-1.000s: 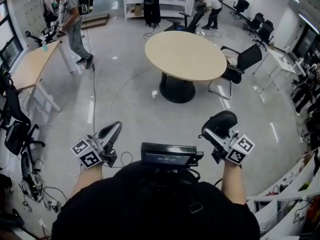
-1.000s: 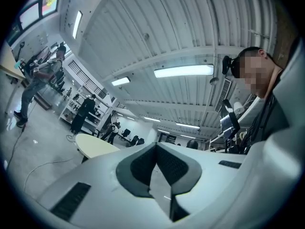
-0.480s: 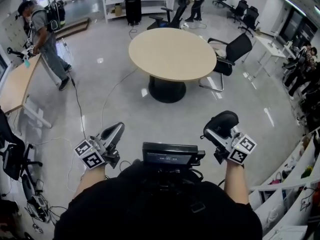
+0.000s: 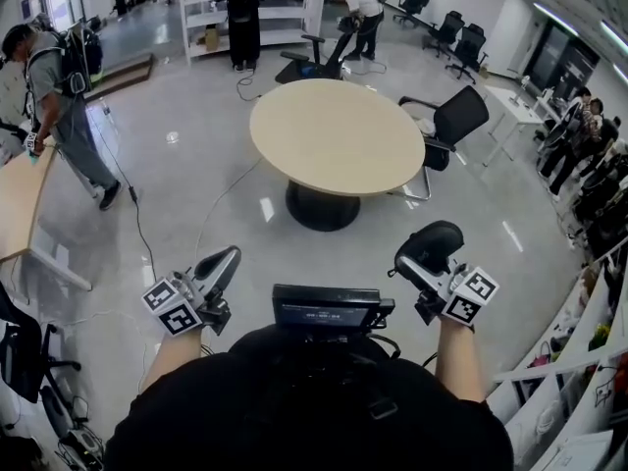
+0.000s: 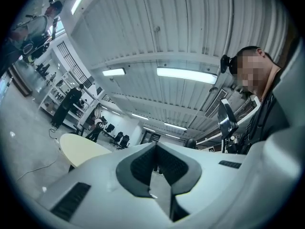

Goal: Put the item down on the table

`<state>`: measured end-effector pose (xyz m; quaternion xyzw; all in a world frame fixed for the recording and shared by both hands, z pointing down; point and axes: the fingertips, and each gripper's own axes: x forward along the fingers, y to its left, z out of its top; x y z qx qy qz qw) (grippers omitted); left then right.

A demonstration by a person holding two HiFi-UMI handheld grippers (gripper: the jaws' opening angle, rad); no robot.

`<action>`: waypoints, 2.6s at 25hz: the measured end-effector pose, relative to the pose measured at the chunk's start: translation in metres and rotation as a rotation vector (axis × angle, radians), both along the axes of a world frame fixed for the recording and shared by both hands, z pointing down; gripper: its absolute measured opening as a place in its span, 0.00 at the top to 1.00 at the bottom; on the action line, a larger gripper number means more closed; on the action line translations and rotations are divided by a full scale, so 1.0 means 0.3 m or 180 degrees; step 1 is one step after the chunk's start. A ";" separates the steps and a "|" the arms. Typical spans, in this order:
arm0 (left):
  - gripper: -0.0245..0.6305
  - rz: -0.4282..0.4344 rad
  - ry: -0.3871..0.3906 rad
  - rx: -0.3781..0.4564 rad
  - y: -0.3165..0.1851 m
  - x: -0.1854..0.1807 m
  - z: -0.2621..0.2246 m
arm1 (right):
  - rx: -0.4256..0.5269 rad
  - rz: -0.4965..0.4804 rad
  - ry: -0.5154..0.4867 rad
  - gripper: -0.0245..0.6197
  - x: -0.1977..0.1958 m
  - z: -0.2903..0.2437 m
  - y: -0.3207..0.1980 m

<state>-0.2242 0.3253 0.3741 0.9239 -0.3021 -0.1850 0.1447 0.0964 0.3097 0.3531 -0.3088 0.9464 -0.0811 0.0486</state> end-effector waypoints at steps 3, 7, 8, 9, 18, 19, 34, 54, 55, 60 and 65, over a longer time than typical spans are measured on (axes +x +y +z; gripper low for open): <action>0.96 -0.0037 0.0017 -0.0022 -0.062 -0.082 0.002 | -0.0062 -0.0016 0.0026 0.55 -0.071 0.008 -0.077; 0.96 -0.0167 0.0043 -0.0066 -0.136 -0.149 0.016 | -0.0124 -0.0125 0.0075 0.55 -0.131 0.020 -0.184; 0.96 -0.0205 0.0048 -0.0087 -0.153 -0.165 0.025 | -0.0131 -0.0155 0.0081 0.55 -0.145 0.024 -0.215; 0.96 -0.0246 0.0052 -0.0116 -0.169 -0.181 0.036 | -0.0137 -0.0185 0.0080 0.55 -0.158 0.027 -0.247; 0.96 -0.0619 -0.0052 -0.0197 -0.348 -0.154 0.057 | -0.0162 -0.0560 -0.0018 0.55 -0.149 0.071 -0.554; 0.96 -0.0666 -0.0067 -0.0181 -0.382 -0.136 0.054 | -0.0152 -0.0602 -0.0037 0.55 -0.133 0.077 -0.601; 0.96 -0.0728 -0.0130 -0.0086 -0.904 0.337 -0.002 | 0.0108 -0.0748 -0.0038 0.55 0.262 -0.020 -1.221; 0.96 -0.0006 -0.0024 0.0021 -1.619 0.060 -0.005 | 0.0138 -0.0192 0.0106 0.55 -0.022 -0.054 -1.702; 0.96 0.0039 -0.0022 0.0025 -1.658 0.033 -0.008 | 0.0134 -0.0143 0.0101 0.55 -0.045 -0.054 -1.724; 0.96 0.0224 -0.0032 -0.0066 -1.839 -0.049 0.023 | 0.0055 0.0035 0.0075 0.55 -0.120 -0.010 -1.847; 0.96 0.0314 -0.0054 -0.0189 -2.000 -0.023 0.051 | -0.0073 0.0099 0.0081 0.55 -0.103 0.040 -1.973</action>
